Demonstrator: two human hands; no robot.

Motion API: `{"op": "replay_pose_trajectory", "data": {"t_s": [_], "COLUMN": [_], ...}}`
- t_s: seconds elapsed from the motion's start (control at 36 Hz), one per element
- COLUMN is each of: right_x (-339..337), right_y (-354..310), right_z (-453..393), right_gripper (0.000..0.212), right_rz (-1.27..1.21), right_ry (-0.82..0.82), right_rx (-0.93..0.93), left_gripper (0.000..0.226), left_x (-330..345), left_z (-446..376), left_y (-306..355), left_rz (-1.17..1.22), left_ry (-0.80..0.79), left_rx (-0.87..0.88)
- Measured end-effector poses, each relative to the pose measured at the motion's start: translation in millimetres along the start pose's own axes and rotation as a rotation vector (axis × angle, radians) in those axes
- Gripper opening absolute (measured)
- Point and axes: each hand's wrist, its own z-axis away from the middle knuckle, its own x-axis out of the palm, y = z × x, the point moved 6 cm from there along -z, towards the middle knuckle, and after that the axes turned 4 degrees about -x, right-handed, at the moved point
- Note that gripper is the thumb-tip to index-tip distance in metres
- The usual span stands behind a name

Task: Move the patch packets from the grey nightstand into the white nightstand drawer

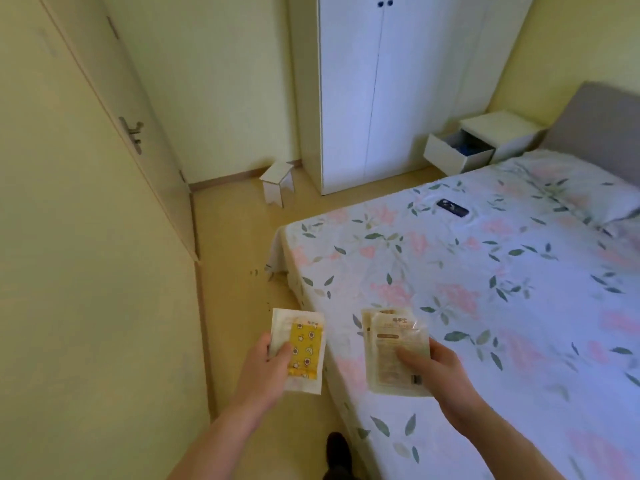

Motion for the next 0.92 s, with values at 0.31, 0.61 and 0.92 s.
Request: {"op": "replay_pose_trajectory", "data": {"t_s": [0.31, 0.61, 0.92], "right_x": [38.3, 145.5, 248.5], "right_y": [-53.9, -172.3, -225.8], "right_z": [-161.6, -320.5, -460.5], "right_gripper": [0.021, 0.021, 0.020], "right_rz": [-0.039, 0.065, 0.038], "right_ry": [0.000, -0.173, -0.072], "right_rx": [0.048, -0.065, -0.054], "left_gripper": [0.013, 0.014, 0.014], "left_x": [-32.0, -107.5, -194.1], "left_z": [-149.3, -282.0, -461.8], "left_y": [88.8, 150.4, 213.4], "left_rz": [0.003, 0.150, 0.080], "left_ry": [0.035, 0.125, 0.063], "left_rx": [-0.016, -0.033, -0.004]}}
